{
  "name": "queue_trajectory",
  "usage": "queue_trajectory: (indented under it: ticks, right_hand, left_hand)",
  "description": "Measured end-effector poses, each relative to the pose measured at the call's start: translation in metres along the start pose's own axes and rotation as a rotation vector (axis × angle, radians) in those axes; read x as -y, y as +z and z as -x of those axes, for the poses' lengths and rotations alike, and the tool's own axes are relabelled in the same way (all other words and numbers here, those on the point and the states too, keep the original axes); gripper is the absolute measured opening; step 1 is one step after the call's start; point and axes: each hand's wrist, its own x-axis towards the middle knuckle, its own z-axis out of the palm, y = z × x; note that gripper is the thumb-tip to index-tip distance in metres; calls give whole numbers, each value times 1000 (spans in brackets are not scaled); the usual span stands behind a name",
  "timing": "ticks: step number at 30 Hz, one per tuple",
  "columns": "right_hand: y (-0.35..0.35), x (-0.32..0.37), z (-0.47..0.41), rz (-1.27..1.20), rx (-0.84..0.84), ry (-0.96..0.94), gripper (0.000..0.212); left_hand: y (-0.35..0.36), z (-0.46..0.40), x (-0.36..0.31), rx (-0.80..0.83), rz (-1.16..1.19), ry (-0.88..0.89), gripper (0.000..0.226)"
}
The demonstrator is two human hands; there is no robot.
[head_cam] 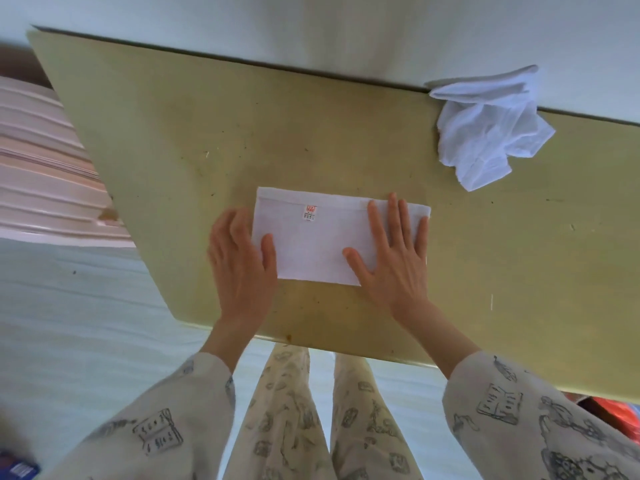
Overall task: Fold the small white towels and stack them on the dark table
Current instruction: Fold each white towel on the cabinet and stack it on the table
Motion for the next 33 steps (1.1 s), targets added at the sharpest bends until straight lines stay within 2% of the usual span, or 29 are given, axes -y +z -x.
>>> queue_trajectory:
  ticks: [2,4,8,14,16,19,29,31,33]
  right_hand:
    - [-4,14,-1,-60,-45,-42,63]
    - [0,28,-1,-35,-55,-110,57]
    - [18,34,-4,50,0,-105,56]
    - [23,33,-3,84,4,-110,59]
    - [23,33,-4,84,7,-109,59]
    - [22,33,-3,86,22,-108,60]
    - [11,35,-6,30,156,-82,62]
    - [-1,33,-9,-106,195,-81,64]
    - [-23,29,-11,-430,193,-10,54]
  left_hand:
    - [-3,3,-7,-9,49,-286,50]
    - [-3,3,-13,45,51,-413,54]
    - [-2,-4,-19,134,66,-460,50]
    - [-12,-18,-29,231,147,-518,31]
    - [-16,-23,-27,271,254,-560,31]
    - [-18,-33,-21,301,513,-655,42]
    - [-23,-32,-29,102,455,-461,22]
    - [-29,-28,-41,51,453,-395,17]
    - [-35,-22,-57,20,460,-325,14]
